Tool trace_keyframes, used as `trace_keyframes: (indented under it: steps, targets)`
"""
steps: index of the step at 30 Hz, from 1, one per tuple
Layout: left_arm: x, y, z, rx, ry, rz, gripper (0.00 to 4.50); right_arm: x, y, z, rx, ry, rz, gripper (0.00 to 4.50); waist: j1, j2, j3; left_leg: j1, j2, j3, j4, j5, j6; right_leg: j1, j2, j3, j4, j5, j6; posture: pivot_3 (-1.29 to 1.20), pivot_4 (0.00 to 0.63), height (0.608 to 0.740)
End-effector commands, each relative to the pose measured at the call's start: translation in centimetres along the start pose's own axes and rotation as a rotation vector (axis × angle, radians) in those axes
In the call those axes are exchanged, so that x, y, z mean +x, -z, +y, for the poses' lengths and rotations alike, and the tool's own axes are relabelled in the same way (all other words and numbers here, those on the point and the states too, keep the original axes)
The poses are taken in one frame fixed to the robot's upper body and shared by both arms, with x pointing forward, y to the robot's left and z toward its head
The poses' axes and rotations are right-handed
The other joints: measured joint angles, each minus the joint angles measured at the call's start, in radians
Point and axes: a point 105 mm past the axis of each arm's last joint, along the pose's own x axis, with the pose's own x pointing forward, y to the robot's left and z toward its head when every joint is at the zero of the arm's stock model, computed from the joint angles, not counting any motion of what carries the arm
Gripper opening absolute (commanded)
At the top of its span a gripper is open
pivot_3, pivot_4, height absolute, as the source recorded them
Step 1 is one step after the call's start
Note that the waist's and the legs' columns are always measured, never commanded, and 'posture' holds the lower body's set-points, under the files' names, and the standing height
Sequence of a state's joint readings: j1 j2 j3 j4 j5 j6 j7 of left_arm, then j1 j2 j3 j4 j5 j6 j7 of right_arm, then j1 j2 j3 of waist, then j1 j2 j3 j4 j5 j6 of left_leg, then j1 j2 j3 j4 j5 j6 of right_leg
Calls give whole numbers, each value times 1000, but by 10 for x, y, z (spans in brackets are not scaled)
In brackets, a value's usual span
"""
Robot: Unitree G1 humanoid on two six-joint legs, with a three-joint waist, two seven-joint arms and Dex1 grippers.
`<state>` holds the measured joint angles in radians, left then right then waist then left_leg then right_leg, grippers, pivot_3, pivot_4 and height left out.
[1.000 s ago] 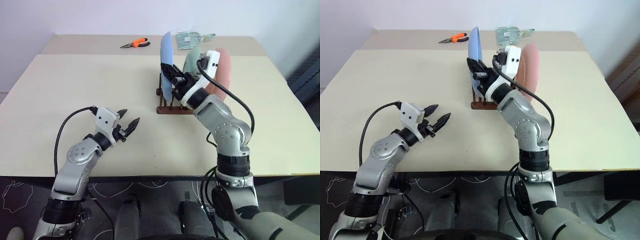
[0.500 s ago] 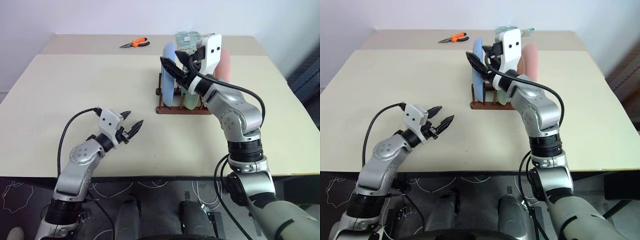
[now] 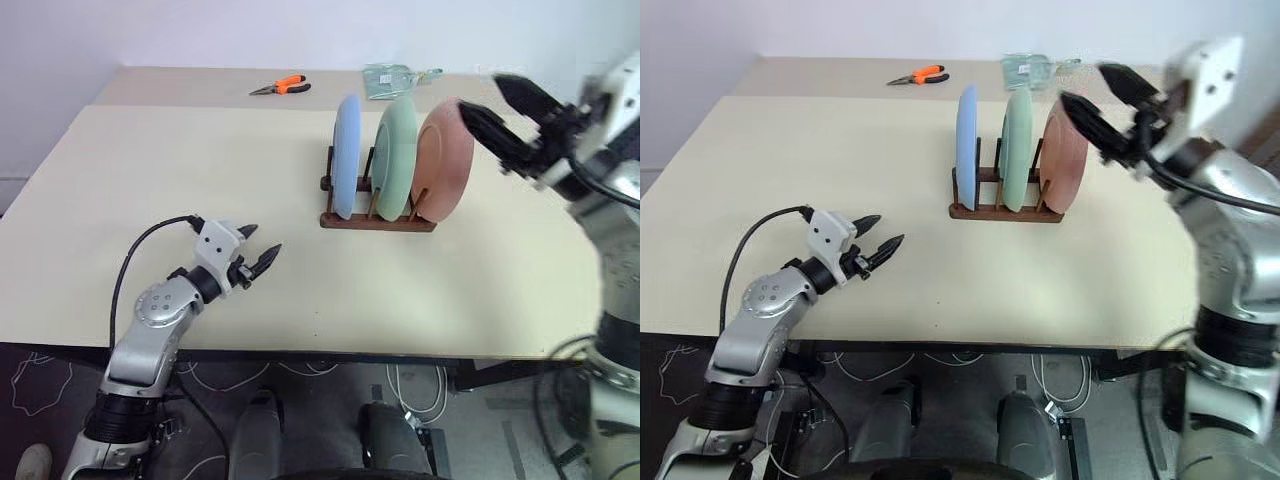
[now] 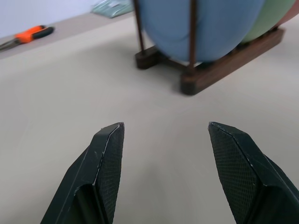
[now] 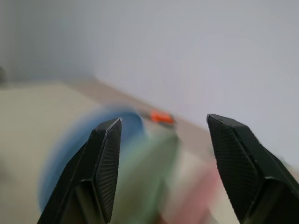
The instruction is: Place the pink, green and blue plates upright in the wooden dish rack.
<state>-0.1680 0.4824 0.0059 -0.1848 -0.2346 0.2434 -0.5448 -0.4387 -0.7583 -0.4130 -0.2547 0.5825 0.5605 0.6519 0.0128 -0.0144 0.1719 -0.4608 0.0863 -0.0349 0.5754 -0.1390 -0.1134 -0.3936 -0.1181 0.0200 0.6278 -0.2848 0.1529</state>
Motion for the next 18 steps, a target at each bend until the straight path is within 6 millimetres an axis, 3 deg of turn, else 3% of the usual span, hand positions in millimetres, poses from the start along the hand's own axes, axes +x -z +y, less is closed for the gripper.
trace_keyframes:
  steps: [1, 4, 8, 18]
  targets:
    - [-14, 4, 23, 75, -49, 21, 2934, -32, 38, -15, -43, 20, 162, 2934, -1, 0, 0, 0, 0, 0, 0, 0, 0, 0, 0, 0, 0, 0, 0, 0, 150, 740]
    - [-24, 11, 33, 96, -75, 56, 2934, -43, 76, -7, -95, -19, 298, 2934, -15, 3, 0, 1, 0, 1, 0, 0, 0, -1, 0, 2, 1, 0, 0, 0, 150, 740]
    - [-29, 14, 39, 100, -104, 66, 2934, -41, 101, -5, -84, -19, 332, 2934, -29, 5, 1, 1, 0, 1, 2, 0, 0, -1, 0, 2, 1, 0, 0, 0, 150, 740]
    - [-21, 12, 34, 76, -128, 57, 2934, -33, 119, -15, -56, -17, 334, 2934, -21, 5, 1, 1, 0, 1, 1, 0, 0, 1, 0, 2, 1, 0, 0, 0, 150, 740]
